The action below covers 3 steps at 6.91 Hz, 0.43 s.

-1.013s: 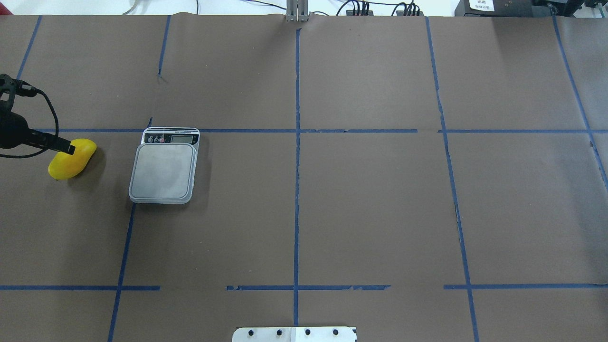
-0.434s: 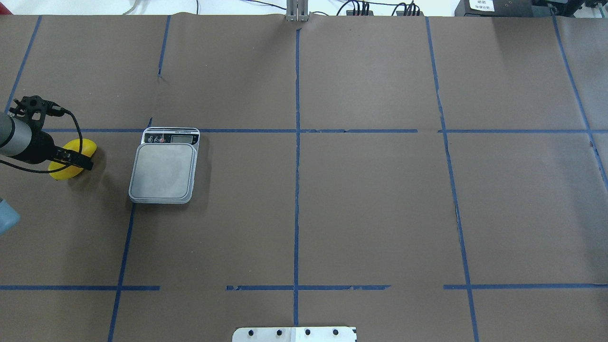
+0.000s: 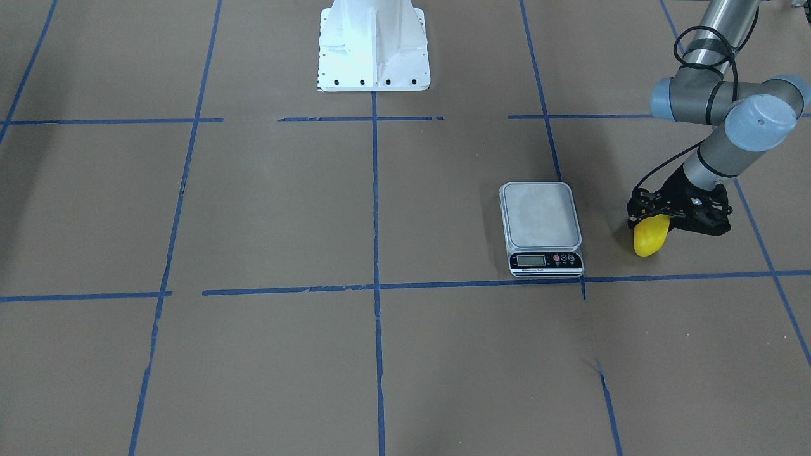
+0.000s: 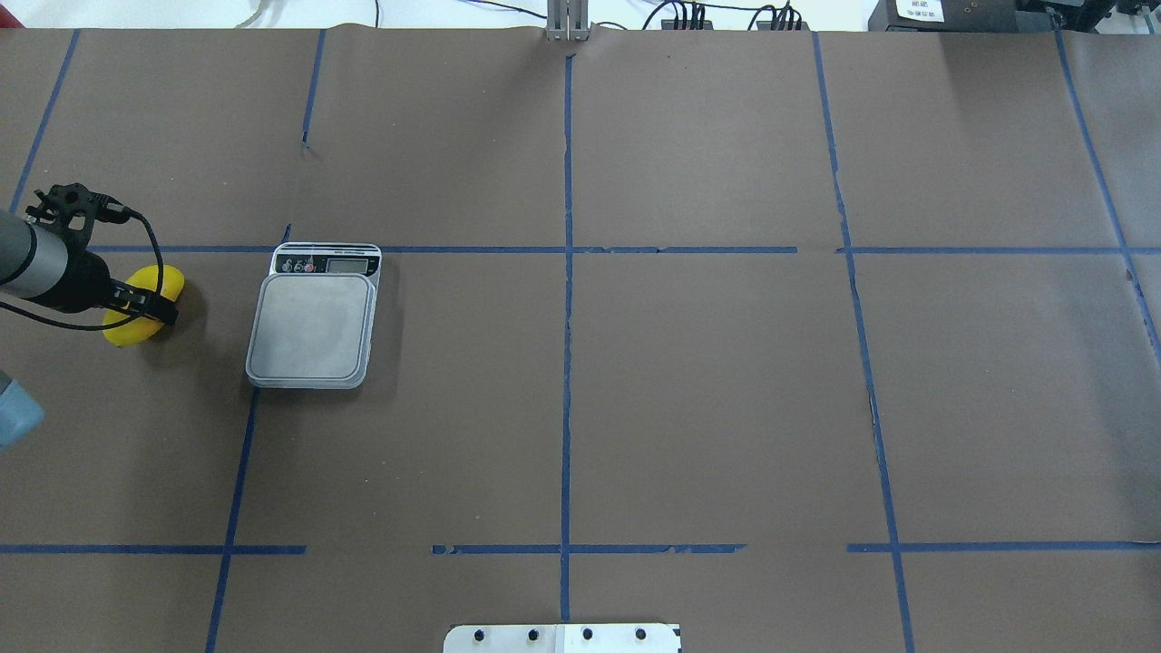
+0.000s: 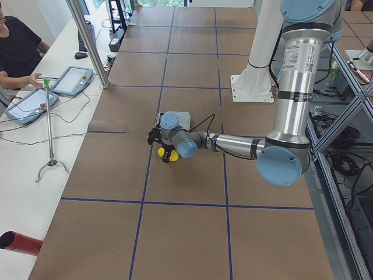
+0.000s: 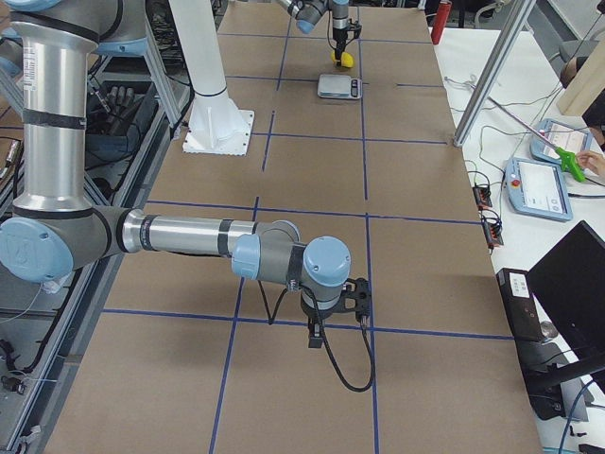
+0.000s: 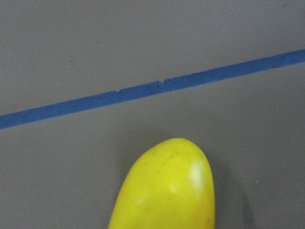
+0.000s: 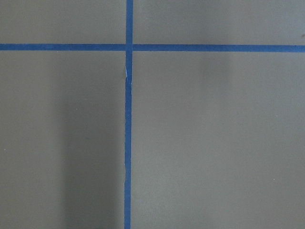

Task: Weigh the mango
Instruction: 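Reach the left gripper down to the yellow mango and close on it, then lift the mango with the left gripper away from the table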

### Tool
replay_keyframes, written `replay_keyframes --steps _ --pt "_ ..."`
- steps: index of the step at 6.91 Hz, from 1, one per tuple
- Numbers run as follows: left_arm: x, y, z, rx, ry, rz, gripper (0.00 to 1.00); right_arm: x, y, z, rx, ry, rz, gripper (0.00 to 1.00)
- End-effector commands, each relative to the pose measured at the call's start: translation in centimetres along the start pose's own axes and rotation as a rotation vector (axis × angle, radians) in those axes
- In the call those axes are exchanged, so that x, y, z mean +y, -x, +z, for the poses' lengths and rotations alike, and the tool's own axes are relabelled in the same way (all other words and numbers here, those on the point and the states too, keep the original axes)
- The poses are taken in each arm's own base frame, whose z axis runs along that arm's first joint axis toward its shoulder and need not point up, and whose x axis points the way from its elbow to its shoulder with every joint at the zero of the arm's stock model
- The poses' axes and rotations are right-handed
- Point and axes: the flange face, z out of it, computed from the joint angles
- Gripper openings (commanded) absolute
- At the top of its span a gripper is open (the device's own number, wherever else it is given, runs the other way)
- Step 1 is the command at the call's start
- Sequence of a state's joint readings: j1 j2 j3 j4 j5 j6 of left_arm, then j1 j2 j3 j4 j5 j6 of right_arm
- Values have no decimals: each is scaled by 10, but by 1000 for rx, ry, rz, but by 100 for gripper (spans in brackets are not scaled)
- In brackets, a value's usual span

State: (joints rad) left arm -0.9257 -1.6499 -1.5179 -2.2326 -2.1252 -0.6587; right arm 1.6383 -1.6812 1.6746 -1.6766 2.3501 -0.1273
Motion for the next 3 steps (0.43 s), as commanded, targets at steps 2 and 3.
replay_keyframes --steps 2,3 --pt "-21 -9 -76 5 -63 -33 0 0 0 0 0 0 0 100" --pt "-30 -10 -131 -32 -56 13 0 0 0 0 0 0 0 100"
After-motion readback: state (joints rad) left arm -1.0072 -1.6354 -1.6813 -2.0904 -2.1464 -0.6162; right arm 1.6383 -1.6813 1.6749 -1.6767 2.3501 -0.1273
